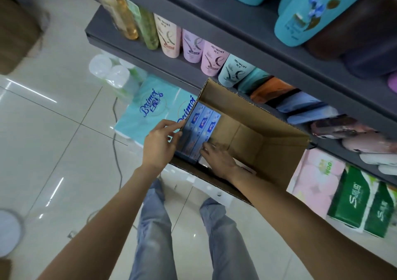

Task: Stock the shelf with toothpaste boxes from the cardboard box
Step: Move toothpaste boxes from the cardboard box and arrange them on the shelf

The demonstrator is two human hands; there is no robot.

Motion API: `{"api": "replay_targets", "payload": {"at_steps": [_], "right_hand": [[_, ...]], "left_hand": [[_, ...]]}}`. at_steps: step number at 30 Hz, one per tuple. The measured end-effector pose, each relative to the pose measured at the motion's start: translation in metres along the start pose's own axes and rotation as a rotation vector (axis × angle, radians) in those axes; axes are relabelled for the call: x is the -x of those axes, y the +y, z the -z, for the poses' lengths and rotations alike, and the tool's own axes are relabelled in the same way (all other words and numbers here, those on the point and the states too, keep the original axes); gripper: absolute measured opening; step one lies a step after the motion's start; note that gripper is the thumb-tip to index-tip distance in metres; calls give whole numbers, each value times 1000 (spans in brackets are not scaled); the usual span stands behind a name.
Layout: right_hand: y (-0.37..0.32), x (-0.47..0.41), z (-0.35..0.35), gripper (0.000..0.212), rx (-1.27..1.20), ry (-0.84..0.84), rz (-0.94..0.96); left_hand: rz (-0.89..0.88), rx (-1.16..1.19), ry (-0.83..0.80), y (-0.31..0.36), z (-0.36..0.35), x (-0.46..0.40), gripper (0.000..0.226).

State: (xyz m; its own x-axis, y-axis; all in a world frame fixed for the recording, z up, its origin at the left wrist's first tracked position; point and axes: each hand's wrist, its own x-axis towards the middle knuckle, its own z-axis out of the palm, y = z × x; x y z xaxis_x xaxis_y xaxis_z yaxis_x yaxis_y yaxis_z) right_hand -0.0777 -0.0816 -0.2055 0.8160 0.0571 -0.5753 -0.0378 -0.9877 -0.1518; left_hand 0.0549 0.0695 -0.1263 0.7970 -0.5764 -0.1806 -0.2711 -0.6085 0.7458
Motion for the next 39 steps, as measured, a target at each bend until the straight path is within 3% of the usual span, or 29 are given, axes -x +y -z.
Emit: {"api": "replay_targets", "payload": {"at_steps": [5,10,20,26,29,31,34,36,39], "right_hand": [[4,2,6,59,-138,-26,-62],[10,25,13,56,-139,67,-103],[25,-5,-7,70,-213,176,-380],[21,8,5,80,-471,130,-478],[14,39,50,78,-560,276,-471],[7,69,87,80,-646,436,-500],[-2,118,141,81,-927,773,-564],[-5,145,169,78,-1121,970,-588],[-9,177,198,73,-1361,1157,-630]], "left_hand": [[28,2,-8,1,1,-3,29],[38,11,-2,4,-2,-1,29],[-10,25,29,0,-5,0,29],[-1,-16,-6,3,-1,-1,31],[-27,-115,-20,20,11,1,34],[-64,-27,-58,42,21,8,45],[-67,176,-332,92,29,26,75],[-95,122,-472,125,28,38,95],[-214,-30,-456,170,25,54,107]]}}
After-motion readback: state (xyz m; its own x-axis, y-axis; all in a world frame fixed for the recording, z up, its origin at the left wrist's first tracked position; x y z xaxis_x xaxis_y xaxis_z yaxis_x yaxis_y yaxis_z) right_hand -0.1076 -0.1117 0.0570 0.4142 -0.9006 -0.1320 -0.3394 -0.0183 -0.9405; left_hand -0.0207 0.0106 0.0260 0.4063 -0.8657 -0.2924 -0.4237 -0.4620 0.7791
